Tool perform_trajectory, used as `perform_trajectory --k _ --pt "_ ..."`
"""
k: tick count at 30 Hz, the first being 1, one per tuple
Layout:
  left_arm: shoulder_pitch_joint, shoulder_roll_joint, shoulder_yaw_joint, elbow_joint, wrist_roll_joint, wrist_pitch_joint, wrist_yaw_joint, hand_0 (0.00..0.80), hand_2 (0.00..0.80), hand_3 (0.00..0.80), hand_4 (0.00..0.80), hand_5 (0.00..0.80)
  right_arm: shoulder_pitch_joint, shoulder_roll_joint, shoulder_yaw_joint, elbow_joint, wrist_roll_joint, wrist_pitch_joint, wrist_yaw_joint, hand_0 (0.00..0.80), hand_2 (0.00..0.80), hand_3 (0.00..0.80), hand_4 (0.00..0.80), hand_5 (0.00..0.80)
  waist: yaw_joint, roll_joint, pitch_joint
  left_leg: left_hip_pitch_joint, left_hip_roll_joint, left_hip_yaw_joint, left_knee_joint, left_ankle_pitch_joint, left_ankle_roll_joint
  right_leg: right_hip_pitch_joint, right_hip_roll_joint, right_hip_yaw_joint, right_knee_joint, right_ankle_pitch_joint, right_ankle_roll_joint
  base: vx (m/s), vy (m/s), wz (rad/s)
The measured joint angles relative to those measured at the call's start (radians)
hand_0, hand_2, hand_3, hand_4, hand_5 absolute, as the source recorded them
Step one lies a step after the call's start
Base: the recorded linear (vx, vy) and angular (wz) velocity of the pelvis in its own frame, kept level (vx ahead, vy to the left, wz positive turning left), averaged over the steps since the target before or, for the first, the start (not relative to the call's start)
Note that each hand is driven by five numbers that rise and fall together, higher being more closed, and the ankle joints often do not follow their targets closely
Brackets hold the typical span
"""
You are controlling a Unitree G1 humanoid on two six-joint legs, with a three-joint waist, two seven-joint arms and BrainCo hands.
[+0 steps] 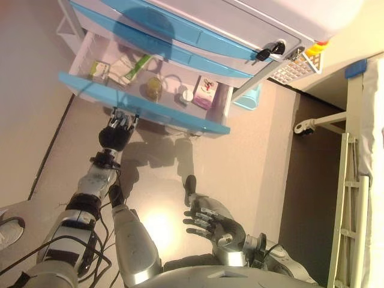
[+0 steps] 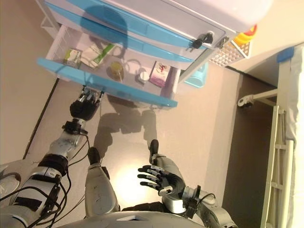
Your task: Open the drawer and pick up the medicine
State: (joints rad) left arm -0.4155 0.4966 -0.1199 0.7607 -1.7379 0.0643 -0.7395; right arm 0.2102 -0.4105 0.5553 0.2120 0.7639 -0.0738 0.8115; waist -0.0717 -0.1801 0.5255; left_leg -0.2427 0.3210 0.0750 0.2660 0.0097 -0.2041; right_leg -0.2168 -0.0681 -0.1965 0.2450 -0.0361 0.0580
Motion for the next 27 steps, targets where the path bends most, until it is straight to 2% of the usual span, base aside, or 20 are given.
perform_trajectory --k 7,15,25,26,27 --pt "0.139 -0.072 0.02 -0.008 -0.01 0.0 -0.119 0.8 0.8 0.8 0.8 0.8 0.012 -0.002 -0.019 -0.04 -0.004 0.012 -0.03 0.0 0.0 0.0 0.0 0.0 0.022 0.012 0.008 0.004 -0.032 -0.002 -0.011 0.016 0.019 0.023 -0.031 -0.014 0.004 -0.012 0.017 -0.004 0.058 0.19" --pt "0.299 -0.134 0.032 -0.006 -0.011 0.025 -0.229 0.8 0.8 0.8 0.8 0.8 0.02 -0.01 -0.096 -0.079 -0.003 0.052 -0.045 0.0 0.0 0.0 0.0 0.0 0.06 0.03 0.018 0.019 -0.067 0.0 -0.013 0.021 0.037 0.035 -0.069 -0.014 0.032 -0.028 0.039 -0.014 0.061 0.09" --pt "0.383 -0.167 0.038 0.01 -0.01 0.117 -0.246 0.8 0.8 0.8 0.8 0.8 0.021 -0.05 -0.129 -0.081 0.0 0.056 -0.058 0.0 0.0 0.0 0.0 0.0 0.083 0.071 0.026 0.025 -0.105 -0.012 -0.045 0.036 0.061 0.043 -0.111 -0.038 0.051 -0.042 0.054 -0.013 0.054 0.11" --pt "0.388 -0.172 0.039 0.012 -0.01 0.132 -0.238 0.489 0.489 0.489 0.489 0.489 0.021 -0.051 -0.131 -0.077 0.001 0.055 -0.061 0.0 0.0 0.0 0.0 0.0 0.086 0.081 0.029 0.025 -0.108 -0.014 -0.045 0.038 0.062 0.043 -0.114 -0.039 0.053 -0.044 0.055 -0.01 0.044 0.09" --pt "0.391 -0.177 0.039 0.013 -0.01 0.142 -0.221 0.0 0.0 0.0 0.0 0.0 0.021 -0.052 -0.136 -0.072 0.001 0.055 -0.062 0.0 0.0 0.0 0.0 0.0 0.094 0.088 0.026 0.024 -0.11 -0.015 -0.046 0.039 0.063 0.043 -0.116 -0.04 0.053 -0.045 0.056 0.01 0.05 0.08"
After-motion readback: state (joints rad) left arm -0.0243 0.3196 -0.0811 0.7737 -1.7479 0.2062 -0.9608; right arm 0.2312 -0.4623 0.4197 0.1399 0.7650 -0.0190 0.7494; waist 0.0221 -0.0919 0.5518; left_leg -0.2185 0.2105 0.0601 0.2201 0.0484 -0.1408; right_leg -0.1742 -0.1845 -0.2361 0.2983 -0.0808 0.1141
